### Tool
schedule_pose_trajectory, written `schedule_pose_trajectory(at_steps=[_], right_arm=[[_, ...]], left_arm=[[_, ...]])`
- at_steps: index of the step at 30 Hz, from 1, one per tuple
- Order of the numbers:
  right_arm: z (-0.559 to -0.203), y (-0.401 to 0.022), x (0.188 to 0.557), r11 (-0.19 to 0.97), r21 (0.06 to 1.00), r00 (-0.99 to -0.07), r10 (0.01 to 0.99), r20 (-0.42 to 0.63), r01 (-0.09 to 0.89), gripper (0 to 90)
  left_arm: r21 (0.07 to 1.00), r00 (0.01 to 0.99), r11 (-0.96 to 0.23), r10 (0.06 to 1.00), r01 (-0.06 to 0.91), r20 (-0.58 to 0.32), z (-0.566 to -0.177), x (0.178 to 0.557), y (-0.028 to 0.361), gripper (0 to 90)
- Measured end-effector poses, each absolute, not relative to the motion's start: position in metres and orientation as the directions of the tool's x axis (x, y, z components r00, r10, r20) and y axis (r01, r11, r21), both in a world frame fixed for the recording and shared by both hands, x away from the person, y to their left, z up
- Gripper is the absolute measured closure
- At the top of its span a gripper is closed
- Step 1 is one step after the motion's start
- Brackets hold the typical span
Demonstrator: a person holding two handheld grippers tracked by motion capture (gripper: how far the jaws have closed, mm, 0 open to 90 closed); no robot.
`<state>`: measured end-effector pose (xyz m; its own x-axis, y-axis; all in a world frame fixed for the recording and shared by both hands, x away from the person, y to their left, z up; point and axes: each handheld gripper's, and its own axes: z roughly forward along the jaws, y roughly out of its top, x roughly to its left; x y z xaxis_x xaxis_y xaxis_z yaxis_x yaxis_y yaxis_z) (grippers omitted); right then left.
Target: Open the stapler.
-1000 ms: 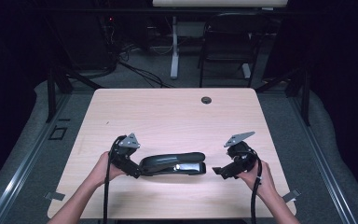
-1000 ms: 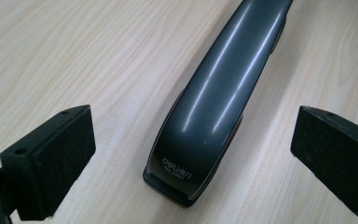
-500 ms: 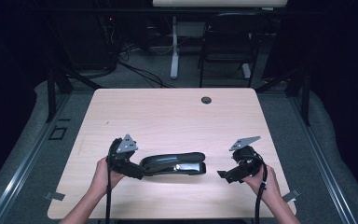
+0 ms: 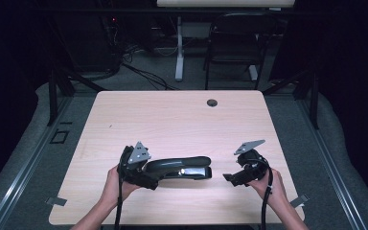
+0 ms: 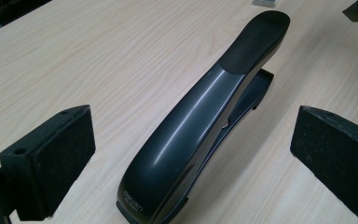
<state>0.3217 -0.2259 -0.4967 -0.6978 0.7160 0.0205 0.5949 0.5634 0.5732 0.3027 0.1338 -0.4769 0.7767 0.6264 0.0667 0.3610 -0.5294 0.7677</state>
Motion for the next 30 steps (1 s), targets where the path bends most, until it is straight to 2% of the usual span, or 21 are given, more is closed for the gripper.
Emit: schedule_pose_trajectory(at_steps=[4,6,8,15,24,30], right_arm=[[-0.499,-0.224,0.322,0.574,0.565,-0.704,0.71,0.018,0.593,16.8],[-0.499,-0.222,0.321,0.583,0.56,-0.706,0.708,0.003,0.588,20.8],[-0.5,-0.219,0.322,0.587,0.561,-0.707,0.707,-0.005,0.584,21.3],[-0.506,-0.208,0.322,0.619,0.547,-0.729,0.684,-0.023,0.564,25.7],[-0.505,-0.196,0.316,0.628,0.583,-0.74,0.669,-0.068,0.515,44.6],[-0.51,-0.189,0.315,0.648,0.582,-0.766,0.64,-0.065,0.492,59.6]], left_arm=[[0.766,0.785,-0.53,0.617,0.364,0.054,-0.479,0.3,0.127,6.6],[0.764,0.789,-0.533,0.612,0.364,0.051,-0.48,0.299,0.123,17.6],[0.763,0.798,-0.539,0.6,0.358,0.049,-0.481,0.297,0.12,17.6],[0.763,0.81,-0.548,0.584,0.343,0.055,-0.483,0.294,0.112,30.5],[0.766,0.815,-0.546,0.577,0.339,0.051,-0.487,0.293,0.109,52.9],[0.755,0.826,-0.564,0.561,0.335,0.052,-0.492,0.291,0.102,61.6]])
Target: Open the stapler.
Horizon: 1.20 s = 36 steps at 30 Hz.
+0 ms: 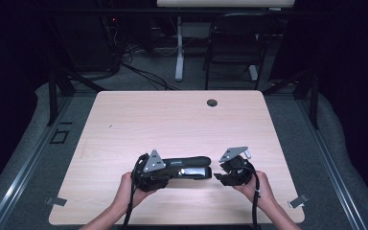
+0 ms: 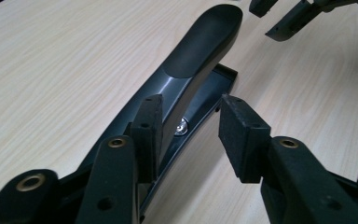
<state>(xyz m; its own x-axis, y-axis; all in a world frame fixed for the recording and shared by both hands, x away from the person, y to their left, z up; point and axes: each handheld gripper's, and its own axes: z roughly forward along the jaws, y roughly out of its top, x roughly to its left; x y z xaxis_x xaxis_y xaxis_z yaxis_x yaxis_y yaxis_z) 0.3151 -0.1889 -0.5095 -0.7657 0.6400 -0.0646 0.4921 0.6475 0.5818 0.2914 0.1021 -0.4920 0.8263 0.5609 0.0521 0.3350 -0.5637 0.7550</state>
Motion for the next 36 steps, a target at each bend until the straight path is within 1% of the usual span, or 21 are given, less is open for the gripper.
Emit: schedule_pose_trajectory(at_steps=[3,6,11,13,16,21,23,24,26,29,36], right_arm=[[-0.511,-0.186,0.314,0.646,0.59,-0.775,0.63,-0.054,0.484,65.2],[-0.513,-0.182,0.313,0.655,0.588,-0.787,0.615,-0.052,0.474,69.8],[-0.516,-0.174,0.311,0.655,0.605,-0.798,0.6,-0.051,0.453,76.5],[-0.519,-0.17,0.311,0.654,0.607,-0.8,0.598,-0.051,0.451,77.7],[-0.523,-0.165,0.311,0.656,0.609,-0.799,0.598,-0.059,0.446,82.1],[-0.53,-0.16,0.311,0.652,0.612,-0.793,0.606,-0.066,0.447,90.0],[-0.532,-0.159,0.312,0.648,0.61,-0.789,0.612,-0.062,0.455,90.0],[-0.534,-0.158,0.312,0.646,0.614,-0.782,0.619,-0.076,0.453,90.0],[-0.537,-0.157,0.313,0.646,0.612,-0.779,0.622,-0.077,0.456,90.0],[-0.541,-0.154,0.312,0.651,0.614,-0.774,0.625,-0.099,0.447,90.0],[-0.548,-0.148,0.313,0.662,0.611,-0.784,0.611,-0.106,0.434,90.0]], left_arm=[[0.756,0.831,-0.567,0.554,0.326,0.056,-0.494,0.291,0.098,65.1],[0.774,0.833,-0.547,0.552,0.319,0.047,-0.496,0.29,0.096,71.5],[0.787,0.828,-0.535,0.558,0.308,0.055,-0.502,0.288,0.089,78.3],[0.801,0.82,-0.527,0.567,0.285,0.081,-0.506,0.287,0.087,80.4],[0.809,0.811,-0.522,0.576,0.271,0.1,-0.513,0.286,0.083,84.0],[0.803,0.819,-0.512,0.572,0.305,0.054,-0.522,0.285,0.074,87.3],[0.797,0.818,-0.512,0.574,0.32,0.04,-0.526,0.284,0.07,88.9],[0.798,0.816,-0.506,0.577,0.328,0.03,-0.527,0.284,0.068,90.0],[0.791,0.816,-0.509,0.578,0.338,0.023,-0.53,0.284,0.065,90.0],[0.783,0.814,-0.517,0.58,0.346,0.023,-0.534,0.285,0.06,90.0],[0.794,0.802,-0.501,0.597,0.344,0.029,-0.541,0.287,0.051,90.0]])
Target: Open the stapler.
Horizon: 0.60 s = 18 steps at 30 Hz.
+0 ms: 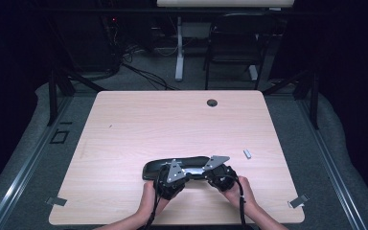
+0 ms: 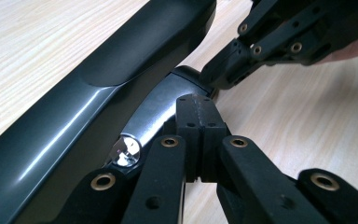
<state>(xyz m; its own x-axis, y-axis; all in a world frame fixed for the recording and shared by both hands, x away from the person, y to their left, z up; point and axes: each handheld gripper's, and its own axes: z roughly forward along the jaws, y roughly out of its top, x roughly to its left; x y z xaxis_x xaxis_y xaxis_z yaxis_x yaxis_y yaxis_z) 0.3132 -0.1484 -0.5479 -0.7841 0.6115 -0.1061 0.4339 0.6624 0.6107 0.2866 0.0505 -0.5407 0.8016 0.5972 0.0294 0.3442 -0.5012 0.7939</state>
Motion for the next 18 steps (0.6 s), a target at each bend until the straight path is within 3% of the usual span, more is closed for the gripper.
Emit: schedule_pose_trajectory(at_steps=[18], right_arm=[[-0.558,-0.147,0.319,0.663,0.633,-0.777,0.611,-0.148,0.4,89.4]], left_arm=[[0.801,0.784,-0.478,0.621,0.36,0.019,-0.556,0.295,0.037,90.0]])
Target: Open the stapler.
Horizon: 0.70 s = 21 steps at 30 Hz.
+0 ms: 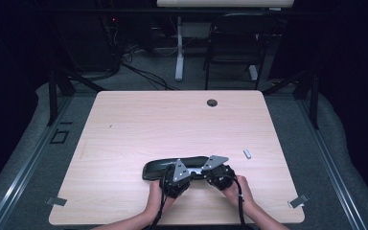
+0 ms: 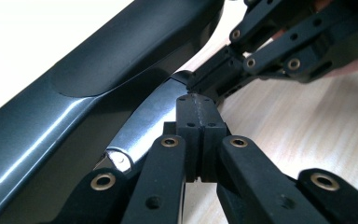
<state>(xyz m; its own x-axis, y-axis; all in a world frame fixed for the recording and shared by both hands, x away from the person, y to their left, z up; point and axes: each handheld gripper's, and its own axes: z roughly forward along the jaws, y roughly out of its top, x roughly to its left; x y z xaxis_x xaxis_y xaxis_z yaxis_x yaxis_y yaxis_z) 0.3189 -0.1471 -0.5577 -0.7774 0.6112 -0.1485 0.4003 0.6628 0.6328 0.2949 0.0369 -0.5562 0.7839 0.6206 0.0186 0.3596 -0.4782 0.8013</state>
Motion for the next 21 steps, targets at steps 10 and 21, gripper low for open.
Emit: schedule_pose_trajectory(at_steps=[10,21], right_arm=[[-0.5599,-0.1464,0.3175,0.655,0.649,-0.771,0.616,-0.162,0.387,89.9],[-0.5651,-0.1482,0.315,0.618,0.696,-0.759,0.631,-0.16,0.367,89.7]], left_arm=[[0.809,0.766,-0.462,0.643,0.363,0.023,-0.56,0.298,0.031,90.0],[0.827,0.745,-0.423,0.667,0.371,0.007,-0.5617,0.3034,0.027,90.0]])
